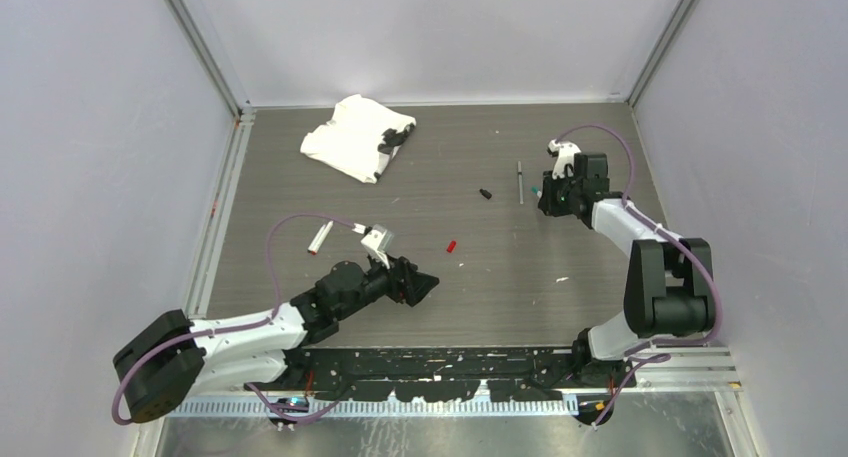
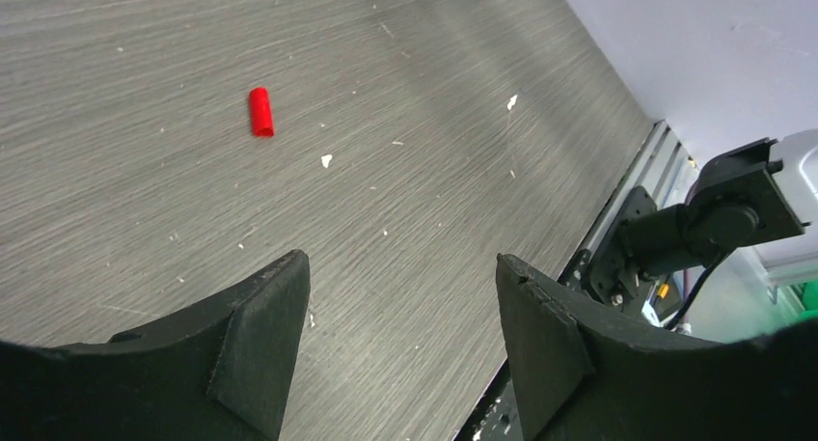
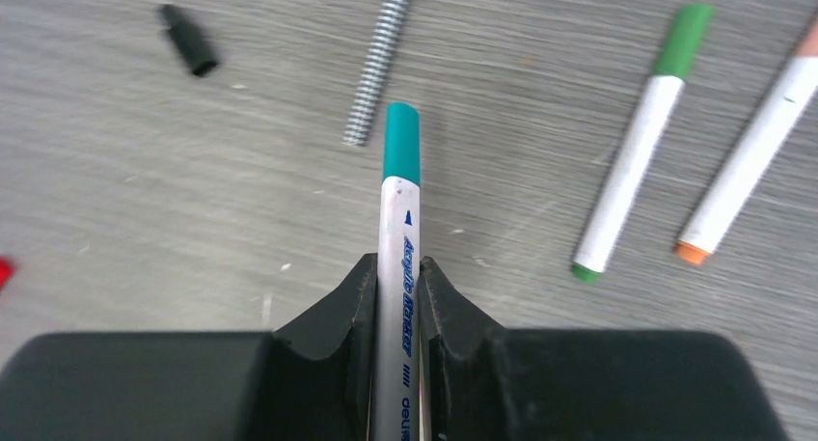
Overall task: Insert the pens into the pen caps
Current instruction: Place the pen at the center of the board.
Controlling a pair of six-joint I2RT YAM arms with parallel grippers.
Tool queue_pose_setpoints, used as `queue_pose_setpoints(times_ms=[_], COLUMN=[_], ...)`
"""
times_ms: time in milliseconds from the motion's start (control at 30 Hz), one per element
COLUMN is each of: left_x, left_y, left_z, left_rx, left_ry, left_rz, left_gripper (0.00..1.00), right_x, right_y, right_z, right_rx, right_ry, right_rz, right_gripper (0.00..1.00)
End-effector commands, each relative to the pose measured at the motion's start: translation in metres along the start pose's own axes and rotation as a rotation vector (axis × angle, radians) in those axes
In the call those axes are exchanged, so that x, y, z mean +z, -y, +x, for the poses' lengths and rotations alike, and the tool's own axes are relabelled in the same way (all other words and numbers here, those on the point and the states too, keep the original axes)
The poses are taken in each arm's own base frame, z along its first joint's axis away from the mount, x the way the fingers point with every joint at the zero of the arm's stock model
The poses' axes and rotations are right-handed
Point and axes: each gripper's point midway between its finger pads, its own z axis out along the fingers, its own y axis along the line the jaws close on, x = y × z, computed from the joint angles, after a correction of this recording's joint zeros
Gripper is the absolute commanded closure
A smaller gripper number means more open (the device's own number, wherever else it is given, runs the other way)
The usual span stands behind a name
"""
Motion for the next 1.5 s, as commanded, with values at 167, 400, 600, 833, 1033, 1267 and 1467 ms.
queue_pose_setpoints(times_ms=[167, 400, 600, 833, 1033, 1267, 1467], left_x=[0.002, 0.001, 0.002, 0.002, 0.001, 0.003, 0.002], left_y=[-0.004, -0.004, -0.003, 0.011, 0.022, 0.015, -0.012], left_z=[0.001, 0.003, 0.006, 0.003, -0.003, -0.012, -0.020], left_rx=[0.022, 0.006, -0.010, -0.035, -0.031, 0.035, 0.153], left_ry=[0.011, 0.002, -0.005, -0.008, -0.012, -0.051, -0.119], left_rz=[-0.009, -0.008, -0.004, 0.060, 0.102, 0.017, -0.153], left_gripper=[0.29, 0.29, 0.29, 0.28, 0.27, 0.15, 0.13], right_x=[0.018, 0.032, 0.030, 0.019, -0.017, -0.090, -0.142], right_y=[0.065, 0.074, 0.086, 0.069, 0.035, -0.010, -0.046], right_z=[-0.024, -0.019, -0.017, -0.033, -0.058, -0.088, -0.105], right_rx=[0.005, 0.015, 0.048, 0.036, -0.080, -0.186, -0.219], right_ry=[0.037, -0.018, -0.030, 0.007, 0.076, 0.240, 0.410], right_rz=[0.324, 0.352, 0.359, 0.268, 0.093, -0.082, -0.206], right_gripper=[0.84, 0.75, 0.59, 0.52, 0.47, 0.44, 0.39])
